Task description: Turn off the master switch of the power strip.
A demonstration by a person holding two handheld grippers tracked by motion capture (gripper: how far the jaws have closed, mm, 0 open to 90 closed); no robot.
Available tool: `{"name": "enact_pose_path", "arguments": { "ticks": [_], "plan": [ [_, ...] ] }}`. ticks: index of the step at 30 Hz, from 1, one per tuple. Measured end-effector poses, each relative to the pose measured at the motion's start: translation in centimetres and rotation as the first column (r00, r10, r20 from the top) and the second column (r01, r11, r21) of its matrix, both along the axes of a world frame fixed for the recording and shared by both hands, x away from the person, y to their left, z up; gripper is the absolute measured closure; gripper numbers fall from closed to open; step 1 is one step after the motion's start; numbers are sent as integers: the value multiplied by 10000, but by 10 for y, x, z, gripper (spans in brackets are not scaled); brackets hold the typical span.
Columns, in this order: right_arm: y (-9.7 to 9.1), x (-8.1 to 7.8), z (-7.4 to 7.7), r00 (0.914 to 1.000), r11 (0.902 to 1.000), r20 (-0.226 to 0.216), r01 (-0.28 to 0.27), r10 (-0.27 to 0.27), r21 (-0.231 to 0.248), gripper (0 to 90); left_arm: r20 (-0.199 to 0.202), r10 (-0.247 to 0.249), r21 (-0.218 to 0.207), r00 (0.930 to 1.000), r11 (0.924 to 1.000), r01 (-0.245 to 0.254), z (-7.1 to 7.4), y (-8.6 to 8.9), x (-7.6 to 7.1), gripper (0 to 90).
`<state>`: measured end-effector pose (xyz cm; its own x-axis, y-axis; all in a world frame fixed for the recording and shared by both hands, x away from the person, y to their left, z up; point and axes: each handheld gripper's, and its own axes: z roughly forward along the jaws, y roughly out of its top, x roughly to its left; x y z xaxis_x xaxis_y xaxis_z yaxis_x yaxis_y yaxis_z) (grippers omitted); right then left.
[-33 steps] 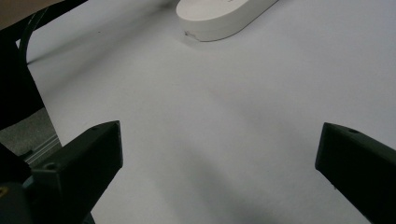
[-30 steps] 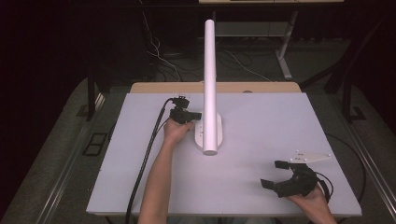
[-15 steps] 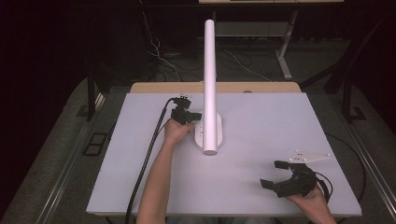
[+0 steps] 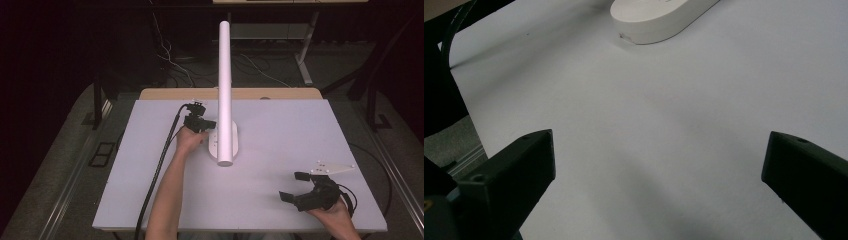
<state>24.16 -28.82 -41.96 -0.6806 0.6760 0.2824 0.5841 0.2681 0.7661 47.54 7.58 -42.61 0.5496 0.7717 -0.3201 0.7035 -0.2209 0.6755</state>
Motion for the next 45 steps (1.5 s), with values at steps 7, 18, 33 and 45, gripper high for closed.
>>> {"name": "enact_pose_path", "arguments": {
  "ticks": [7,18,33,45],
  "plan": [
    [-3,2,-1,10000,9999,-13,88,-88,54,0,227,-399,48,9989,9992,398,2,9,-2,899],
    [-4,1,-1,9999,9999,59,105,-105,46,0,658,-95,-368,9978,9993,119,17,23,-6,898],
    [-3,1,-1,9999,9999,31,118,-118,39,0,1236,15,-387,9923,9992,33,41,48,-21,896],
    [-1,1,-1,9999,10000,56,92,-92,33,0,1350,78,-942,9908,9955,50,53,72,-42,697]
  ]
}}
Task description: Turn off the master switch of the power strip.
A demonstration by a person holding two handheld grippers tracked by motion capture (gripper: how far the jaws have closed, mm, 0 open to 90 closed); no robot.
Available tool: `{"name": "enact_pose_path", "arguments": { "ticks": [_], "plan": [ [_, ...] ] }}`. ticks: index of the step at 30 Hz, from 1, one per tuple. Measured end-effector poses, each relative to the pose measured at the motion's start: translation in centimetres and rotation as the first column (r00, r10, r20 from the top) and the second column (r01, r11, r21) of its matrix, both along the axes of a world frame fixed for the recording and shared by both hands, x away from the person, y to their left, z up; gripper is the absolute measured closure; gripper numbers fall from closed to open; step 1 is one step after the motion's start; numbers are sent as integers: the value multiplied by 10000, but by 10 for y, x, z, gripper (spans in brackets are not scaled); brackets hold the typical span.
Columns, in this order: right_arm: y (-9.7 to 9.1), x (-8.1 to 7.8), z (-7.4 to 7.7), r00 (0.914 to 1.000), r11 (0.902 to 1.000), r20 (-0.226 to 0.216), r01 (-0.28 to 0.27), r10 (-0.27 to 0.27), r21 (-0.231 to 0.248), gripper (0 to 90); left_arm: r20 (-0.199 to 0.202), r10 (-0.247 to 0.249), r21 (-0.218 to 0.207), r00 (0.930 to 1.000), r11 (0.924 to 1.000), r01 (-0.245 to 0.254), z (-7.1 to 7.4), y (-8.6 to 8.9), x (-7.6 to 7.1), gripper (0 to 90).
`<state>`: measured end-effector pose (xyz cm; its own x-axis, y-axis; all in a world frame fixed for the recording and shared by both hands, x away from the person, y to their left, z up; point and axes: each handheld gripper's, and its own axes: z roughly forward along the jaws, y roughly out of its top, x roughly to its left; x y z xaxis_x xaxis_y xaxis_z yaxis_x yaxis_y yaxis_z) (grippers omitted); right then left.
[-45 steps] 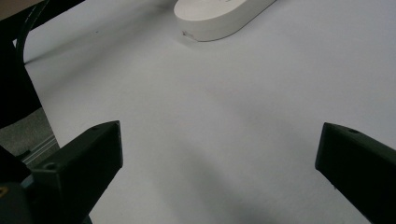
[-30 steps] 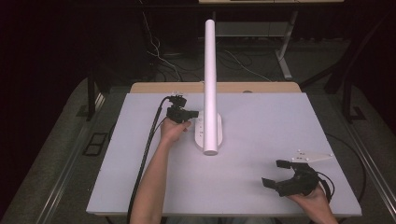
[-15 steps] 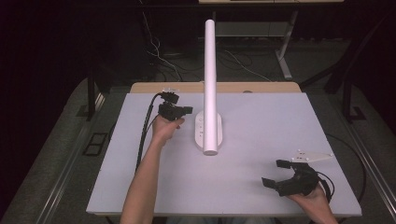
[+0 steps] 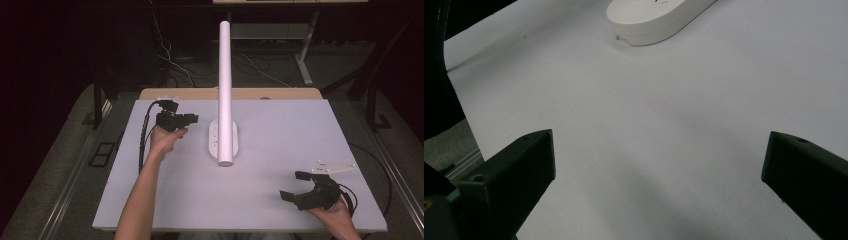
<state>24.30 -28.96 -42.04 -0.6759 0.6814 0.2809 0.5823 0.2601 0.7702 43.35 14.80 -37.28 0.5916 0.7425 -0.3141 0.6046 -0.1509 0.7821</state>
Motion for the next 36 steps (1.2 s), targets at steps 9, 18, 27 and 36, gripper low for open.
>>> {"name": "enact_pose_path", "arguments": {
  "ticks": [9,18,27,36],
  "plan": [
    [0,0,0,10000,10000,0,17,-17,28,0,-225,-249,-533,9994,9983,237,4,17,-21,362],
    [1,0,0,10000,10000,-7,11,-11,-2,0,43,-491,-923,9988,9945,492,4,32,-48,162],
    [1,0,0,10000,10000,1,23,-23,-5,0,344,-628,-766,9974,9949,653,0,36,-76,0],
    [2,-1,0,10000,10000,-36,24,-24,-26,0,754,-754,-605,9943,9950,801,-4,42,-105,0]
  ]
}}
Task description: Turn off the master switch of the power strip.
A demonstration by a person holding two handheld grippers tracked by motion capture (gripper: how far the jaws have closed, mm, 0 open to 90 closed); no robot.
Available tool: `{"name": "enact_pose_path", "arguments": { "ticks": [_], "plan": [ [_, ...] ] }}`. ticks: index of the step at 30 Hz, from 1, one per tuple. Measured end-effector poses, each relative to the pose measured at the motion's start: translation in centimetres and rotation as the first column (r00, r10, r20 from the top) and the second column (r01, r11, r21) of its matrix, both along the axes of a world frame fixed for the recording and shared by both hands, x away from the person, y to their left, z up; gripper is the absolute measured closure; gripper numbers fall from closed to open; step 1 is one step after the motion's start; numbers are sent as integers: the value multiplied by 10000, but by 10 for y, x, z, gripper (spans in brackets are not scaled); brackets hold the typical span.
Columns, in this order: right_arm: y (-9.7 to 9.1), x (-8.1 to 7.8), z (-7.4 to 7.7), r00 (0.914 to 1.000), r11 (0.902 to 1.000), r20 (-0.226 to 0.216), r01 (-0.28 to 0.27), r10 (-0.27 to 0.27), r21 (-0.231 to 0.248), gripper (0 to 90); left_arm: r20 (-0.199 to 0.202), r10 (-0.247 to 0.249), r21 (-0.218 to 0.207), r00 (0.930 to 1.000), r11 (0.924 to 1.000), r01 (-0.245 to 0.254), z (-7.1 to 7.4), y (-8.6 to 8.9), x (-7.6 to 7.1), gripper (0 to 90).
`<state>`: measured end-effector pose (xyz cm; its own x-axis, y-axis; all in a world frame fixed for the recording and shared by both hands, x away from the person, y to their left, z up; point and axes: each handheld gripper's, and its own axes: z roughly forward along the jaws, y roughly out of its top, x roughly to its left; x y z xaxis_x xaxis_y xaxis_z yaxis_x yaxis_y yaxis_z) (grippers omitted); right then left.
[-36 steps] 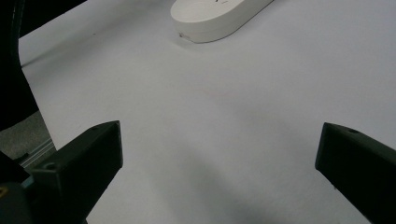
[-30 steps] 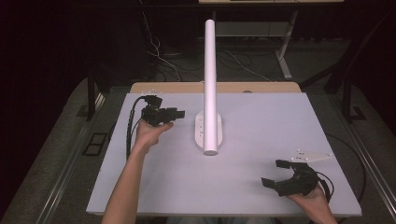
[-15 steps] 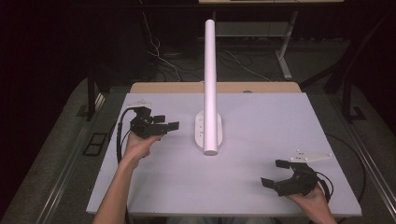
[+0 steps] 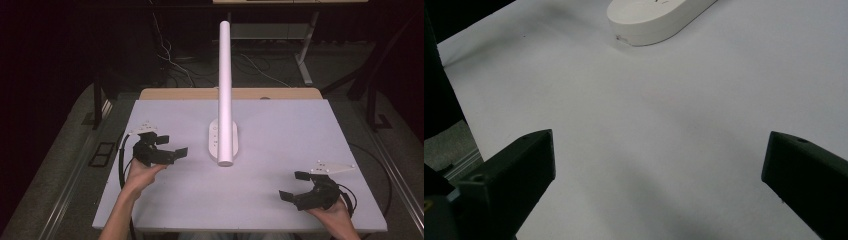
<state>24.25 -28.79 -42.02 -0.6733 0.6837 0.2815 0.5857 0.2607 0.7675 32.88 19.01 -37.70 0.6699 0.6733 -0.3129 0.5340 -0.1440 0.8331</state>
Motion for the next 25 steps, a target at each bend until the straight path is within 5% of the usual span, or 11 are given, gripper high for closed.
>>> {"name": "enact_pose_path", "arguments": {
  "ticks": [25],
  "plan": [
    [0,-1,0,10000,10000,13,0,0,-10,0,192,-883,283,9959,9957,877,-38,-9,-63,0]
  ]
}}
